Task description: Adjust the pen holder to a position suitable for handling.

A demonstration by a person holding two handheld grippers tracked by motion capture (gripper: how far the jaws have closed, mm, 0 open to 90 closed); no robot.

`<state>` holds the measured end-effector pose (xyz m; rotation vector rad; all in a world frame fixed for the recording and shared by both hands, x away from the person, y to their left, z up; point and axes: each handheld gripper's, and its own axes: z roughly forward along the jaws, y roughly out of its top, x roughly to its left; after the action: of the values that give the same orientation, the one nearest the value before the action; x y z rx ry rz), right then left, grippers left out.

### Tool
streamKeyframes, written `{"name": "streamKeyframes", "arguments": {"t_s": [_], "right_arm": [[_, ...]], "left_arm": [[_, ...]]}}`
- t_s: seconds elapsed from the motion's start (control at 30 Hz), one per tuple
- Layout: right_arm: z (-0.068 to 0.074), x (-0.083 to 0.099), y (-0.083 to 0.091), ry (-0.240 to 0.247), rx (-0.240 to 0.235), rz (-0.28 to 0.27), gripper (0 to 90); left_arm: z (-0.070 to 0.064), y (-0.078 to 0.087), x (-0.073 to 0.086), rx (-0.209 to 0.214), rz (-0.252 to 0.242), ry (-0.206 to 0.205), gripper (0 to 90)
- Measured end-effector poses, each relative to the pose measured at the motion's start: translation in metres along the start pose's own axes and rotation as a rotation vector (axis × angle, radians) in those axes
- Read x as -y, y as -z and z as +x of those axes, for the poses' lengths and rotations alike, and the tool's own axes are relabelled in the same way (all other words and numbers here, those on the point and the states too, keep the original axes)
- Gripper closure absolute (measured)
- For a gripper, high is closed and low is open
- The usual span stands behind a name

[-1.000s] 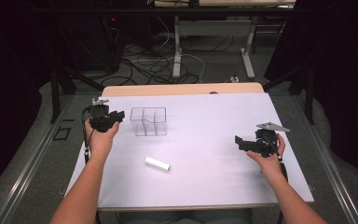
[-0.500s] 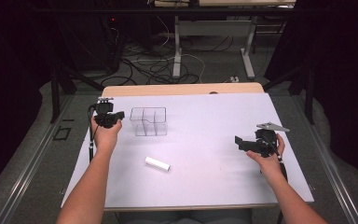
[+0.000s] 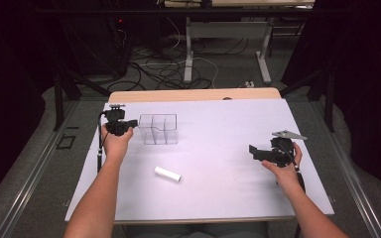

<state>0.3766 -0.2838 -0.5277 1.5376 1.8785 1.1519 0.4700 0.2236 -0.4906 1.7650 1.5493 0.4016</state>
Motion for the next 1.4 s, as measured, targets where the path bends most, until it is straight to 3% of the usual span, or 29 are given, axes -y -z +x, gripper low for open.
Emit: {"name": "streamKeyframes", "arguments": {"t_s": [0.3, 0.67, 0.97, 1.4], "right_arm": [[0.000, 0.000, -0.001, 0.000, -0.002, 0.000, 0.9], [0.001, 0.000, -0.002, 0.008, -0.002, 0.003, 1.5], [0.002, 0.000, -0.003, 0.018, -0.003, 0.004, 1.9], [0.002, 0.000, -0.003, 0.018, -0.005, 0.008, 2.1]], "left_arm": [[0.001, -0.004, -0.001, 0.040, 0.024, 0.002, 90.0], [0.002, -0.006, -0.002, 0.076, 0.016, -0.014, 90.0], [-0.015, -0.011, -0.001, 0.118, 0.009, -0.035, 90.0], [-0.052, -0.026, -0.002, 0.152, 0.006, -0.081, 90.0]]}}
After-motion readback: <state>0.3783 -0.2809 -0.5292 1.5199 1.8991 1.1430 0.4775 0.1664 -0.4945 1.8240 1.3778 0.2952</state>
